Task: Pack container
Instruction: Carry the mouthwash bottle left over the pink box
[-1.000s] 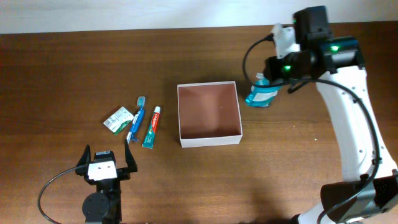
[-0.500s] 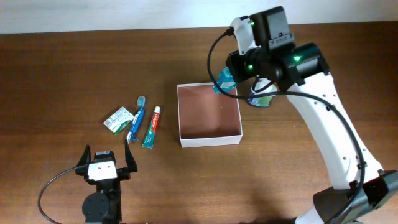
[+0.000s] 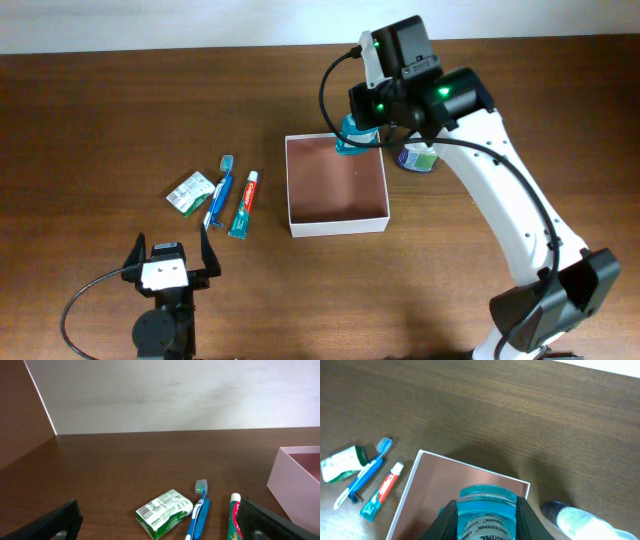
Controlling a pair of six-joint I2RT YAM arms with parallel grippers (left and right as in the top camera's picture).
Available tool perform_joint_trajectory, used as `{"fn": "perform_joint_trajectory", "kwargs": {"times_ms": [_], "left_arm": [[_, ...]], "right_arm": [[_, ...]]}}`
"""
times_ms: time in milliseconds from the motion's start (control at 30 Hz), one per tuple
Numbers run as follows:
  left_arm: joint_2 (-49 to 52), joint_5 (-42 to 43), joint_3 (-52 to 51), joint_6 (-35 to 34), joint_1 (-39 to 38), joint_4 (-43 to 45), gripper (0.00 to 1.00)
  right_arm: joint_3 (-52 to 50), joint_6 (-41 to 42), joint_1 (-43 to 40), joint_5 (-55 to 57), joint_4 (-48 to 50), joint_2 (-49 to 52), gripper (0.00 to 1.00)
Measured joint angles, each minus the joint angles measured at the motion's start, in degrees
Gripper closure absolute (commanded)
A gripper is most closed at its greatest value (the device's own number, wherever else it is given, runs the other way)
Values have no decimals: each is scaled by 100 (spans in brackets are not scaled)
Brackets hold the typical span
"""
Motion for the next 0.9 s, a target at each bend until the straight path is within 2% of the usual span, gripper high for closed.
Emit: {"fn": "perform_joint_trajectory", "kwargs": {"times_ms": [367,900], "left_arm": [[0,0,0,0,0,0,1],[0,0,0,0,0,0,0]], "right_arm": [[0,737,138,439,44,289,81],[0,649,313,1093,7,769,81]]}}
